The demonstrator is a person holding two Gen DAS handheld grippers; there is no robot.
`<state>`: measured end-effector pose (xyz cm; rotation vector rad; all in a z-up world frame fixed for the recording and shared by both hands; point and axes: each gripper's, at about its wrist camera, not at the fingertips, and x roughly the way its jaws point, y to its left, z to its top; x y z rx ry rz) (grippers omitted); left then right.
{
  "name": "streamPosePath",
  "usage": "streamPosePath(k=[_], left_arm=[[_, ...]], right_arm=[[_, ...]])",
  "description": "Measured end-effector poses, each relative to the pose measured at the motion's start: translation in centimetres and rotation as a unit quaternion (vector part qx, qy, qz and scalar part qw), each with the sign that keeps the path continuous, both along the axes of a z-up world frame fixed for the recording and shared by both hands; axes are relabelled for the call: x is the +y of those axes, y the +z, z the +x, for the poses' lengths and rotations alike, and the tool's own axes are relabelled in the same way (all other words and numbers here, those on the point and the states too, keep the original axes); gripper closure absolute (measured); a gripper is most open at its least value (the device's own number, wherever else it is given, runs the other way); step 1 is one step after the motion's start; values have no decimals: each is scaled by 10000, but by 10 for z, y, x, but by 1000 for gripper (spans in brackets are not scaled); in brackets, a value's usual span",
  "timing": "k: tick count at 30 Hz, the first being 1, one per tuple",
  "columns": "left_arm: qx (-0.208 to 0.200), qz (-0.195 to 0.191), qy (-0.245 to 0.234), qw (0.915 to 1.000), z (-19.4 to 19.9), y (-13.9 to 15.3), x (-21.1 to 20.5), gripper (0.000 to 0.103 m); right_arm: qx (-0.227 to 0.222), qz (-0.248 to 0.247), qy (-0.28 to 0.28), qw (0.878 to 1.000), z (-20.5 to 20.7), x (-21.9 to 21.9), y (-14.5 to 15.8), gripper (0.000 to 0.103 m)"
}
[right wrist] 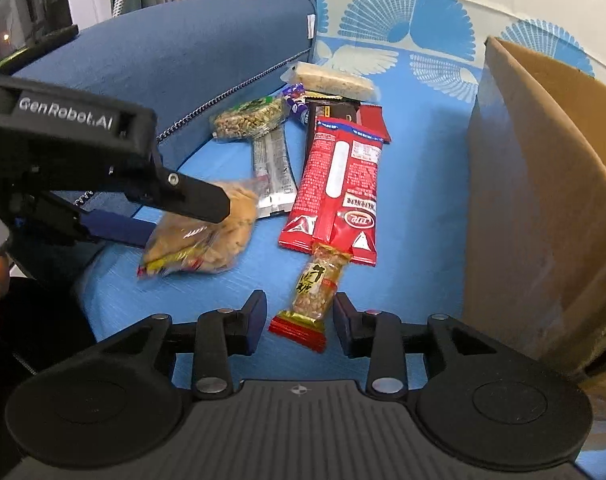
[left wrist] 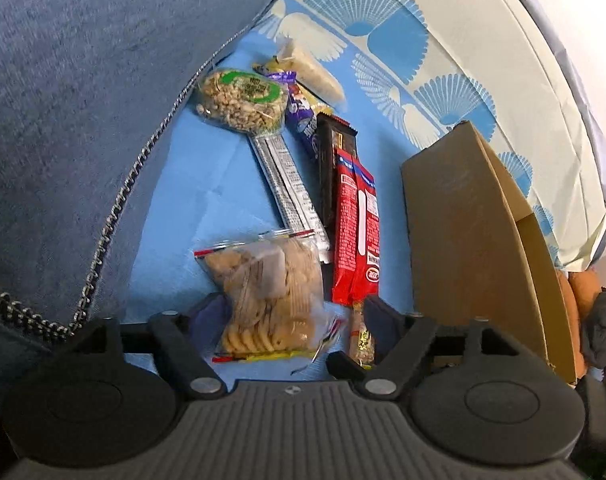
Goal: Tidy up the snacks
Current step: 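Grasp the cracker bag with the left gripper while the right gripper grasps the granola bar, then lift the granola bar with the right gripper toward the cardboard box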
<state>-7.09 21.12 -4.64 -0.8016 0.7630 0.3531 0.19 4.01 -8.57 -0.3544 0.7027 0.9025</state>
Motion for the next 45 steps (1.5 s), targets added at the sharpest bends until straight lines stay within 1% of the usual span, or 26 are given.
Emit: streamPosePath(k=[6, 7, 9, 12, 16, 18, 21, 24, 27, 29, 30, 33, 36, 41, 45], left_arm=[[15, -16, -81, 10000, 4, -1, -3, 13], [26, 2, -82, 10000, 5, 0, -3, 12], [47, 32, -76, 10000, 5, -1, -3, 12], [58, 78, -79, 9999, 5, -1, -4, 12], [141, 111, -82, 9998, 9, -3, -5, 12], [181, 126, -91, 9997, 11, -4, -5, 12], [230, 203, -123, 9995, 12, -4, -7, 12], [285, 331, -169, 9989, 14, -4, -10, 13], [343, 473, -187, 9981, 15, -4, -13, 18], [356, 530, -194, 9978, 16, -3, -14, 30], [352, 540, -195, 9977, 16, -3, -14, 33], [296, 575, -218, 9977, 15, -2, -15, 39], [237, 650, -249, 9973, 15, 1, -17, 41], [157, 792, -268, 9964, 12, 5, -20, 41], [154, 764, -290, 9965, 12, 5, -19, 41]], right_arm=[[-65, -57, 27, 10000, -1, 2, -1, 65], [-85, -72, 26, 9999, -1, 2, 0, 68], [-108, -86, 31, 9999, 0, 1, 1, 78], [-94, -51, -21, 9999, 1, 0, 3, 83], [-79, -13, -44, 10000, 2, -4, 8, 84], [-89, -57, -52, 9999, 2, -4, 9, 84], [27, -191, -72, 9998, 5, -5, 5, 84], [-18, -240, -41, 9997, 3, -4, 3, 84], [-57, -239, -29, 9997, 2, -4, 3, 84], [-78, -231, -37, 9997, 2, -5, 3, 84], [-89, -220, -46, 9997, 2, -6, 3, 84], [-109, -141, -75, 9998, 2, -9, 7, 84], [-127, -71, -80, 9999, 1, -12, 10, 84], [-122, -93, -72, 9999, 1, -13, 10, 84], [-101, -173, -58, 9998, 3, -12, 7, 85]])
